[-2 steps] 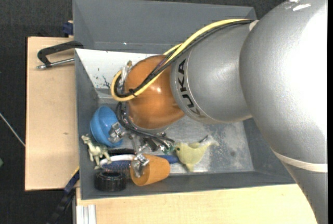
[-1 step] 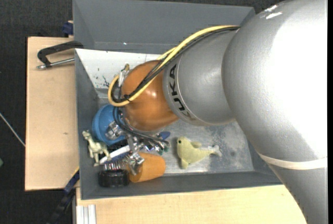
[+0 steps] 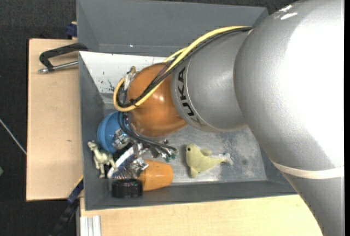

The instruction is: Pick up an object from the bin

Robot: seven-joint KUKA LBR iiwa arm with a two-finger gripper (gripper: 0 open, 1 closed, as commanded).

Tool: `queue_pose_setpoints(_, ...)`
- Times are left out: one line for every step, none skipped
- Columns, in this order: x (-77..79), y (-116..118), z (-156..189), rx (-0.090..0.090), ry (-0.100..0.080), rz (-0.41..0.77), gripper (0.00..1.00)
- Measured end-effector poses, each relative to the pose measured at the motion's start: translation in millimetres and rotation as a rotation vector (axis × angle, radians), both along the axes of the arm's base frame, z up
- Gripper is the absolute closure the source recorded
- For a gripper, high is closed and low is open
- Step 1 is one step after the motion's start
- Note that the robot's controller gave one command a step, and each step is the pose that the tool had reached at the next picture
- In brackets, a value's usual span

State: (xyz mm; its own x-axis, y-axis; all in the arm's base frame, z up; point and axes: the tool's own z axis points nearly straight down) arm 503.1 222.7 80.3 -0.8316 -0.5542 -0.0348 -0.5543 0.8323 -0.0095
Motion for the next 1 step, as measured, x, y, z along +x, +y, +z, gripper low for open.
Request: queue_pose_setpoints(9.7, -18.4, 118.1, -0.006, 0.022, 0.011, 1.00)
